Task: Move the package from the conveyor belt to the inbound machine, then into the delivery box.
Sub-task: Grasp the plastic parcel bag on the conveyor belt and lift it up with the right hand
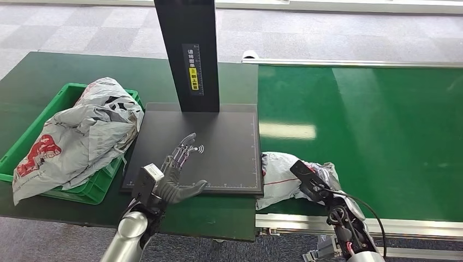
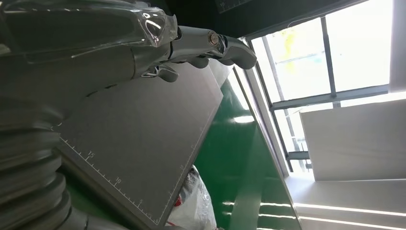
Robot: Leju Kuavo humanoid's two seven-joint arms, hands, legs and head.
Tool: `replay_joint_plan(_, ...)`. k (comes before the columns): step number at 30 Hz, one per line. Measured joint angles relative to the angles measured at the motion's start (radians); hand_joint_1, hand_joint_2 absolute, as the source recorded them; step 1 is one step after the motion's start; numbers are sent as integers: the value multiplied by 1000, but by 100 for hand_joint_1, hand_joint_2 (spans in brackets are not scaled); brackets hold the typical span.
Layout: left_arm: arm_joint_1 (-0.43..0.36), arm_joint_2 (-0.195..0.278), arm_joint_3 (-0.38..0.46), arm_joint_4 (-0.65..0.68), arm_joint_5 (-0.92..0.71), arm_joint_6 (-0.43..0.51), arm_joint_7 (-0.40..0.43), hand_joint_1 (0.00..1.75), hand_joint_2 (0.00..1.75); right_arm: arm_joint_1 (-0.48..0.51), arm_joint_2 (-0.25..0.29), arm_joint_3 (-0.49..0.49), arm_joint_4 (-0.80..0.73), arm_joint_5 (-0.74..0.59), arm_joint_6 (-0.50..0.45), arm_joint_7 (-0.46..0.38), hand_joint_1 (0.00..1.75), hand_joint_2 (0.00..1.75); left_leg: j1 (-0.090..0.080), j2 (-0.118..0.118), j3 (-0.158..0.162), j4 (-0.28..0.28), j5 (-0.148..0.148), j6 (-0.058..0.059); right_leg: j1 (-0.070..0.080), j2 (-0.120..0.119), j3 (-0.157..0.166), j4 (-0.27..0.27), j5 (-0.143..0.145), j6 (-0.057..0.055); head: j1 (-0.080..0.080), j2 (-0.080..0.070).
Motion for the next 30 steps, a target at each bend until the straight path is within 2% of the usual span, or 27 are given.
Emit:
replay_joint_plan(9,37,5,10,-47,0,2,1,0,175,65,10,-16,-105,-69,1,-42,175,175,0,0,-5,0,0,0,0,0,-6,0,0,0,0,0)
replay_joint_plan(14,48,6,12,-62,2,3,0,0,175,94,15,-31,-162,-183,-8,-135,175,175,0,0,-8,0,0,0,0,0,-8,1,0,0,0,0)
replay_joint_plan(17,50,7,13,-64,3,3,0,0,175,97,16,-34,-172,-201,-9,-148,175,175,0,0,-8,0,0,0,0,0,-8,1,0,0,0,0)
replay_joint_plan(19,54,8,18,-71,6,2,-9,0,175,123,24,-62,-253,-351,17,-230,175,175,0,0,-9,0,0,0,0,0,-9,1,0,0,0,0)
replay_joint_plan(21,56,9,23,-75,10,-1,-29,0,175,162,37,-106,-373,-586,100,-344,175,175,0,0,-10,0,0,0,0,0,-11,1,0,0,0,0)
replay_joint_plan(22,53,9,24,-73,13,-1,-39,0,175,176,41,-122,-411,-663,144,-376,175,175,0,0,-10,0,0,0,0,0,-11,1,0,0,0,0)
replay_joint_plan(26,43,11,25,-61,23,1,-58,0,175,204,51,-152,-482,-781,205,-425,175,175,0,0,-10,0,0,0,-1,0,-11,1,0,0,0,0)
replay_joint_plan(30,36,12,26,-53,24,1,-62,0,175,219,57,-171,-523,-810,218,-432,175,175,0,0,-10,0,0,0,-1,0,-11,1,0,0,0,0)
